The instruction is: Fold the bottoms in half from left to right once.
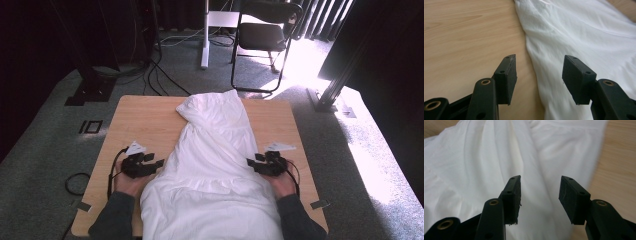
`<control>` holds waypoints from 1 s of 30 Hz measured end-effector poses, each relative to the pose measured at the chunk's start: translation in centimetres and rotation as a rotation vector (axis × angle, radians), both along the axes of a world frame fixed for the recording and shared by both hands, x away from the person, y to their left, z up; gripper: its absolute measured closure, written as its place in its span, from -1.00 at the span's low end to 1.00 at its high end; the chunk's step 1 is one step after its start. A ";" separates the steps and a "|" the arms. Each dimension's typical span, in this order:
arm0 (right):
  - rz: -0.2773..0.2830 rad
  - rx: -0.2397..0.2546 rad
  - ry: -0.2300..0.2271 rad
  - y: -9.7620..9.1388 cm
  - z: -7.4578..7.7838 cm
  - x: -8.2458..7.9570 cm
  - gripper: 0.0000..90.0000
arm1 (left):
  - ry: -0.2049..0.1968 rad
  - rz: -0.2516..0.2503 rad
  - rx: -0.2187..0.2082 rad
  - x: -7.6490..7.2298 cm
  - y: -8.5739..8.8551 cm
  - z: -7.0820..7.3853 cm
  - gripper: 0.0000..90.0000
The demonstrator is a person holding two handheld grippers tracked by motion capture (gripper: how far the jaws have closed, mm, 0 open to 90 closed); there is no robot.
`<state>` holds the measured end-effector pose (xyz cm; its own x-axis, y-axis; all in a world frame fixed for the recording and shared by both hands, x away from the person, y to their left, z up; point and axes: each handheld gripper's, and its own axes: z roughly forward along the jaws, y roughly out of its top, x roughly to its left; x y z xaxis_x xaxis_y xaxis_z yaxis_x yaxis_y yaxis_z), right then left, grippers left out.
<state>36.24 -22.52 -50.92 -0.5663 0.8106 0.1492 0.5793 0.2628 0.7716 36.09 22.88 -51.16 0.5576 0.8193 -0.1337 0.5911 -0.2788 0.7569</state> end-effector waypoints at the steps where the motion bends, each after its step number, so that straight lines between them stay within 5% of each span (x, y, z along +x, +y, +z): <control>1: 0.013 -0.013 0.003 1.0 -0.2 0.9 0.16 | 0.000 0.000 0.000 0.0 0.0 0.0 0.02; 2: 0.051 -0.044 0.008 2.9 -0.6 2.6 0.15 | 0.053 -0.021 0.049 2.3 -1.9 -1.4 0.02; 5: 0.062 -0.056 0.033 5.1 -1.3 4.9 0.10 | 0.100 -0.018 0.078 3.5 -3.1 -2.8 0.04; 7: 0.053 -0.081 0.055 6.1 -2.0 6.3 0.12 | 0.097 -0.022 0.071 3.7 -3.4 -3.2 0.10; 9: 0.054 -0.108 0.093 6.4 -2.6 7.2 0.56 | 0.101 -0.028 0.092 3.7 -3.6 -3.1 0.52; 11: 0.042 -0.125 0.081 6.0 -2.5 7.2 0.95 | 0.112 -0.032 0.104 3.7 -3.6 -3.0 0.97; 13: -0.002 -0.069 0.030 4.8 -1.2 6.6 0.98 | 0.102 -0.028 0.126 3.6 -3.5 -2.9 1.00; 17: -0.179 -0.067 -0.096 0.9 1.6 5.8 0.99 | 0.101 -0.009 0.116 3.4 -3.1 -3.0 1.00; 20: -0.216 -0.007 -0.003 -1.6 -0.2 6.8 0.98 | 0.099 -0.006 0.104 3.3 -2.9 -3.1 1.00; 22: -0.184 -0.023 0.040 -1.5 -2.1 7.0 0.96 | 0.109 -0.002 0.101 3.4 -2.9 -3.0 0.95; 25: -0.190 -0.038 0.084 -1.0 -4.4 7.2 0.93 | 0.099 -0.010 0.088 3.7 -2.7 -2.3 0.46; 28: -0.209 -0.002 0.098 -1.2 -4.5 7.4 0.93 | 0.056 0.008 0.031 4.3 -2.4 -0.7 0.22; 30: -0.199 -0.026 0.099 -1.1 -4.4 7.6 0.92 | 0.048 -0.001 0.023 5.1 -3.0 0.0 0.14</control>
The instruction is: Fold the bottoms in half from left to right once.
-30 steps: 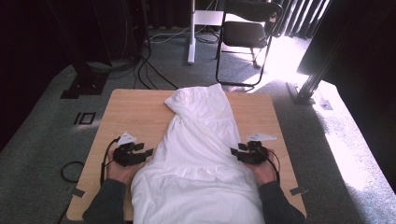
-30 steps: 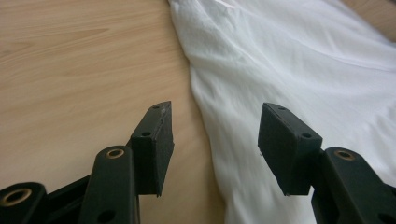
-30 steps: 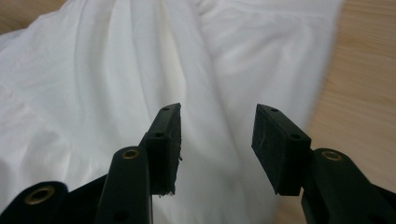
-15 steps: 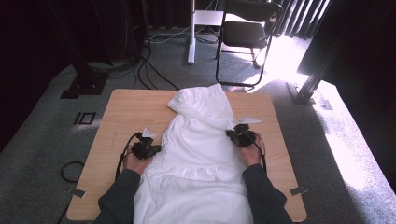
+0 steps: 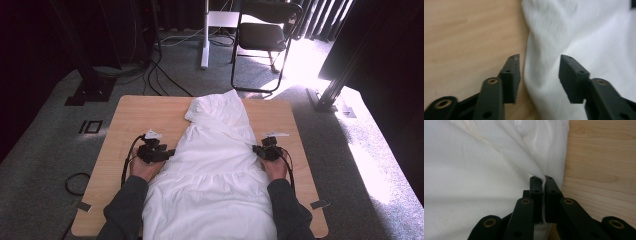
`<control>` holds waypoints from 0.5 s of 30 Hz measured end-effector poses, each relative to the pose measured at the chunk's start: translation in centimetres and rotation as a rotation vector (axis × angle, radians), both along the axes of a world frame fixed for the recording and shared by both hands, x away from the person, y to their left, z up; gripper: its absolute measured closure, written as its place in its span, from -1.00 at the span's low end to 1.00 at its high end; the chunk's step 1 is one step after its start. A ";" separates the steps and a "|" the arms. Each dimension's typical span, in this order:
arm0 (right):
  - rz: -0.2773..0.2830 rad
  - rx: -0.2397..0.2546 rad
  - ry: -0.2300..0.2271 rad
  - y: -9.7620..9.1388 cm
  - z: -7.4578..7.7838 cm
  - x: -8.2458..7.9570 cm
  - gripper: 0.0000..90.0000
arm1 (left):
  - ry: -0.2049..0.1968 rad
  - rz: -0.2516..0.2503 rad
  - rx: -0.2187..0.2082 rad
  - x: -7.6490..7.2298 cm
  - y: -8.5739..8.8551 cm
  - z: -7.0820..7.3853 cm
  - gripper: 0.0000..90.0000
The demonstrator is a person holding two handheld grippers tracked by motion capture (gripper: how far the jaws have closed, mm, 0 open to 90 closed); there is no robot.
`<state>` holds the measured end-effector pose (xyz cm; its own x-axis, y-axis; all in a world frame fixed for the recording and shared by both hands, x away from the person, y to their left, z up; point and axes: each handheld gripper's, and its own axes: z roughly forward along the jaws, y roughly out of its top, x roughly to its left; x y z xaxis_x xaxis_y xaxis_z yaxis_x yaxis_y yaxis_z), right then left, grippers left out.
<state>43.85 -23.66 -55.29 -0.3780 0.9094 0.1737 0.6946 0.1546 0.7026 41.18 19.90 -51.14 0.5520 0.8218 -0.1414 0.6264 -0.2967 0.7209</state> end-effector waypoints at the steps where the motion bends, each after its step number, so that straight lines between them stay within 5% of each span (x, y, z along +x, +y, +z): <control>1: 0.003 -0.012 0.003 0.1 0.1 0.1 0.92 | -0.008 -0.003 0.010 0.5 -0.5 0.1 0.11; 5: -0.003 -0.026 0.007 0.3 0.2 0.2 0.90 | 0.003 -0.001 0.028 2.1 -2.3 -0.7 0.05; 9: 0.014 -0.060 -0.012 0.5 0.2 0.1 0.90 | 0.031 0.008 0.093 3.4 -4.6 -3.1 0.07; 10: 0.015 -0.060 -0.011 0.5 0.2 0.1 0.90 | 0.007 0.008 0.097 3.3 -4.7 -3.2 0.12; 13: 0.012 -0.064 -0.013 0.5 0.2 -0.1 0.90 | 0.017 0.002 0.112 2.8 -4.5 -3.1 0.73; 15: 0.009 -0.071 -0.016 0.5 0.2 -0.6 0.90 | 0.012 -0.021 0.114 2.0 -4.3 -3.1 0.93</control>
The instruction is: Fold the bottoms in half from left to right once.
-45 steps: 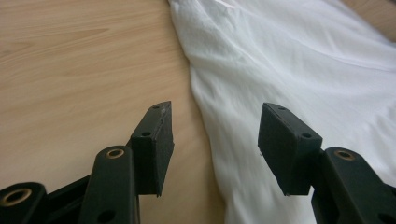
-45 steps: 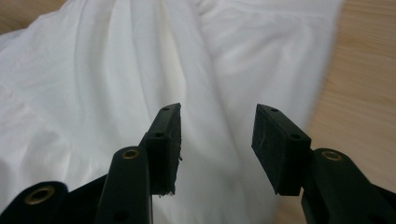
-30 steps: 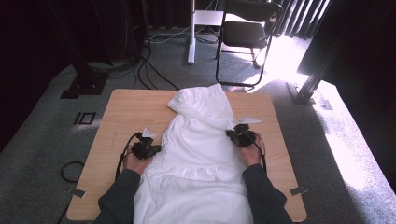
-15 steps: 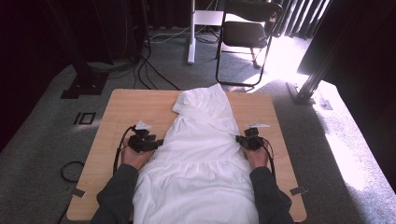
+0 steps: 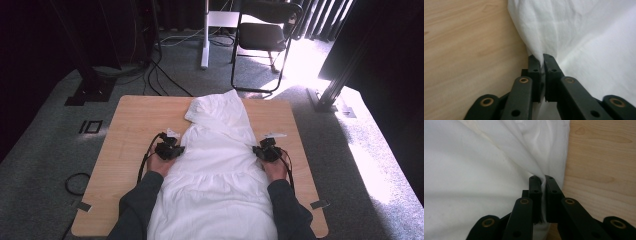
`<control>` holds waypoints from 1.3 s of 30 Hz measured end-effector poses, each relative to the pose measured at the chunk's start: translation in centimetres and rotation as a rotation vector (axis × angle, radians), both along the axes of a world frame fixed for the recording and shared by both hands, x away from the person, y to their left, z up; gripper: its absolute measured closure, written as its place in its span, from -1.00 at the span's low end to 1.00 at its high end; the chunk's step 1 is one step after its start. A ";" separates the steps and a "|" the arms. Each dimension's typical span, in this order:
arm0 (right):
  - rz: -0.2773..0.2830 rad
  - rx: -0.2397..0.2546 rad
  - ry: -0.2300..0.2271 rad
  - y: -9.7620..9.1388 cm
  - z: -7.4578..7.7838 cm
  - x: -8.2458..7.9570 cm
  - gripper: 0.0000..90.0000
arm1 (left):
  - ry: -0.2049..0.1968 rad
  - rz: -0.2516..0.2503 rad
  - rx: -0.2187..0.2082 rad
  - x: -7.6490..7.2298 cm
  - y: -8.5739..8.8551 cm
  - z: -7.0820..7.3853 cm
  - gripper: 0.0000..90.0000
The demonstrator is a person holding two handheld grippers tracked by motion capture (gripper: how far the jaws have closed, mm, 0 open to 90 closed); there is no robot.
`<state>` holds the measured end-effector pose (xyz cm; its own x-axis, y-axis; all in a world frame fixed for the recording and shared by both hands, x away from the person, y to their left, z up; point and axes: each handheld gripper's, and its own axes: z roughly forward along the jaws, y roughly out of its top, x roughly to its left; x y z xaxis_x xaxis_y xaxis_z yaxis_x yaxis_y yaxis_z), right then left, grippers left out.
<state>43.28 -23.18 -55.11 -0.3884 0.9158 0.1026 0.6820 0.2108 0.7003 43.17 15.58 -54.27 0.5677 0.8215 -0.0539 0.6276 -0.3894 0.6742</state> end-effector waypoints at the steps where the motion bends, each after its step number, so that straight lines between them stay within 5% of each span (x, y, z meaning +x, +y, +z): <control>1: 0.000 -0.001 0.002 0.0 0.0 -0.4 0.90 | 0.000 -0.001 -0.004 -0.6 0.1 0.0 0.94; 7: 0.037 -0.005 0.021 -0.1 0.0 -4.9 0.90 | 0.001 -0.039 -0.034 -4.5 1.2 -0.3 0.94; 8: 0.048 -0.004 0.023 -0.2 0.0 -6.1 0.90 | -0.002 -0.060 -0.061 -6.4 1.8 -0.6 0.94; 9: 0.057 -0.004 0.024 -0.2 0.0 -6.9 0.90 | -0.002 -0.060 -0.061 -6.4 1.8 -0.6 0.94; 10: 0.065 -0.002 0.026 -0.3 0.0 -7.8 0.90 | 0.003 -0.085 -0.077 -8.3 2.3 -0.7 0.93; 13: 0.086 0.009 0.020 -0.4 -0.2 -10.4 0.90 | 0.024 -0.133 -0.096 -10.6 2.9 -0.8 0.91; 15: 0.090 0.016 0.023 -0.5 -0.2 -10.9 0.90 | 0.035 -0.155 -0.084 -10.9 3.0 -0.6 0.73; 16: 0.083 0.023 0.049 -0.6 0.0 -11.3 0.73 | 0.033 -0.170 -0.034 -11.0 2.9 -0.1 0.53; 17: 0.083 0.023 0.049 -0.6 0.0 -11.3 0.73 | 0.033 -0.170 -0.034 -11.0 2.9 -0.1 0.43; 18: 0.082 0.004 0.015 -0.5 0.4 -11.3 0.42 | 0.009 -0.162 -0.056 -10.6 3.2 0.7 0.37; 19: 0.076 0.001 -0.011 -0.4 0.9 -11.2 0.30 | -0.011 -0.143 -0.079 -10.2 3.4 1.3 0.31; 21: 0.082 0.013 -0.071 0.0 2.2 -10.8 0.23 | -0.039 -0.131 -0.091 -9.5 3.4 2.2 0.21; 23: 0.125 0.016 -0.123 0.9 3.7 -10.1 0.32 | -0.062 -0.129 -0.095 -8.5 2.9 2.7 0.23; 25: 0.194 0.043 -0.149 2.4 4.9 -9.2 0.72 | -0.064 -0.132 -0.098 -8.0 2.5 2.7 0.30; 28: 0.296 0.018 -0.154 5.6 5.5 -7.6 0.82 | -0.063 -0.150 -0.069 -6.8 1.0 2.2 0.65; 30: 0.350 -0.009 -0.160 8.0 5.2 -6.6 0.66 | -0.029 -0.187 -0.020 -6.2 -0.5 1.0 0.85; 33: 0.381 -0.047 -0.137 10.9 4.0 -5.1 0.42 | -0.015 -0.189 0.030 -6.2 -1.5 -0.1 0.88; 35: 0.366 -0.115 -0.126 12.5 3.2 -4.1 0.20 | -0.019 -0.191 0.013 -6.2 -1.4 -0.3 0.89; 39: 0.302 -0.191 -0.091 13.1 1.9 -2.0 0.13 | -0.028 -0.192 0.008 -6.2 -1.3 -0.4 0.90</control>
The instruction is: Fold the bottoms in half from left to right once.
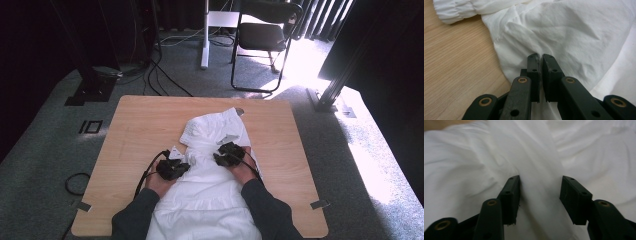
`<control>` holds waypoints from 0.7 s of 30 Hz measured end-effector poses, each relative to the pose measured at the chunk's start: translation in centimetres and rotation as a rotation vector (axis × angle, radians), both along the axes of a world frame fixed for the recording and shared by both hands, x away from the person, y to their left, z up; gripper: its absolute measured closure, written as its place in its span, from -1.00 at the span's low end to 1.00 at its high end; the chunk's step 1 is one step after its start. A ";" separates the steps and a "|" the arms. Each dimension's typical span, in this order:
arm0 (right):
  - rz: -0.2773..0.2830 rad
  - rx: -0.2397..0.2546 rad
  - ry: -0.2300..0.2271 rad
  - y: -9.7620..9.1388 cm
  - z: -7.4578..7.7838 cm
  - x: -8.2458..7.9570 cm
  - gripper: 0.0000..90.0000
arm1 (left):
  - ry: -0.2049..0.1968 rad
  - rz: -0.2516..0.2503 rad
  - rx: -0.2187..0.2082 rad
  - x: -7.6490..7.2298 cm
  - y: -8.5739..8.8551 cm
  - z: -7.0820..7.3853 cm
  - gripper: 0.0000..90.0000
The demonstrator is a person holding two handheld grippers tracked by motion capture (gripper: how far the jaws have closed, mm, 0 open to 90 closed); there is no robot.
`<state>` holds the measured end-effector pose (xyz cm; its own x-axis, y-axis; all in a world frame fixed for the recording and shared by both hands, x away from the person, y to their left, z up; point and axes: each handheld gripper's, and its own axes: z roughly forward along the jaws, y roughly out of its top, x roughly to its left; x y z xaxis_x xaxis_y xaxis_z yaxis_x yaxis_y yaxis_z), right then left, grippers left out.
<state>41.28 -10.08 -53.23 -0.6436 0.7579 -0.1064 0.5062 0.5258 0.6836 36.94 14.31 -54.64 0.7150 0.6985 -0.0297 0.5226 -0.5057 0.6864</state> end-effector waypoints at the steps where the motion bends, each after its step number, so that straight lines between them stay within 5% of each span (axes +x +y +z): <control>1: 0.000 0.000 0.000 0.0 0.0 0.0 0.13 | 0.000 0.000 0.000 0.0 0.0 0.0 0.90; 3: -0.015 0.040 -0.005 -1.6 0.9 0.3 0.77 | -0.002 0.000 -0.003 0.0 0.0 0.0 0.91; 7: -0.101 0.125 -0.075 -4.6 3.4 0.2 0.91 | -0.004 0.000 -0.002 -0.1 0.0 0.0 0.93; 11: -0.218 0.212 -0.089 -8.8 4.8 1.2 0.96 | -0.010 0.001 0.011 -0.2 0.0 0.0 0.95; 14: -0.296 0.270 -0.036 -11.6 4.0 2.1 0.96 | -0.005 0.000 0.005 -0.1 0.0 0.0 0.95; 21: -0.274 0.224 0.064 -11.3 -0.3 3.4 0.81 | 0.016 -0.011 0.032 0.1 -0.1 0.3 0.92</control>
